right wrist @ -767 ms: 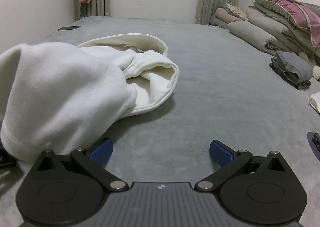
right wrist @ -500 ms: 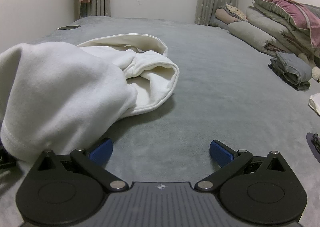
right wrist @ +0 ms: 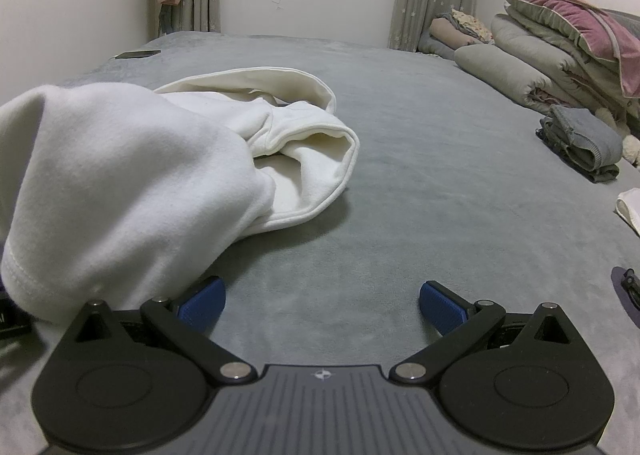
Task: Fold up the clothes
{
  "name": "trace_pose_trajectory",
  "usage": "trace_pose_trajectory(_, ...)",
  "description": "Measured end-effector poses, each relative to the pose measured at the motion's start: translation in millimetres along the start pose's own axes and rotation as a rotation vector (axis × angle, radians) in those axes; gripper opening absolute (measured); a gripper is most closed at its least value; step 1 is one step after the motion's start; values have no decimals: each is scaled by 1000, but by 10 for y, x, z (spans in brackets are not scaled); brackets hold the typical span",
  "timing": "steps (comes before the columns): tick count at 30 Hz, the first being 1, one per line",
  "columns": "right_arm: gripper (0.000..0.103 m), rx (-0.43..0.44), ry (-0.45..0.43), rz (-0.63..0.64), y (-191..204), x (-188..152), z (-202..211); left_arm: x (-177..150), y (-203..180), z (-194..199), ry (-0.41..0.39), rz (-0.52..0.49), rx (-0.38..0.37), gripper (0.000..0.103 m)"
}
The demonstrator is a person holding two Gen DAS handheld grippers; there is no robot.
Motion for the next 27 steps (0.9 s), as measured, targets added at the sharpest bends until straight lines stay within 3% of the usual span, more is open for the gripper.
trace_pose_trajectory(27, 103, -23, -12, 25, 29, -5, -17, 35, 64, -26, 7, 8, -12, 103)
Point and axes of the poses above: each gripper's, at about its wrist camera, not at the fingertips, and z roughly against the way its jaws point, y to its left, x to its top, the point moved 9 cm from there along -z, roughly the way its jaws point
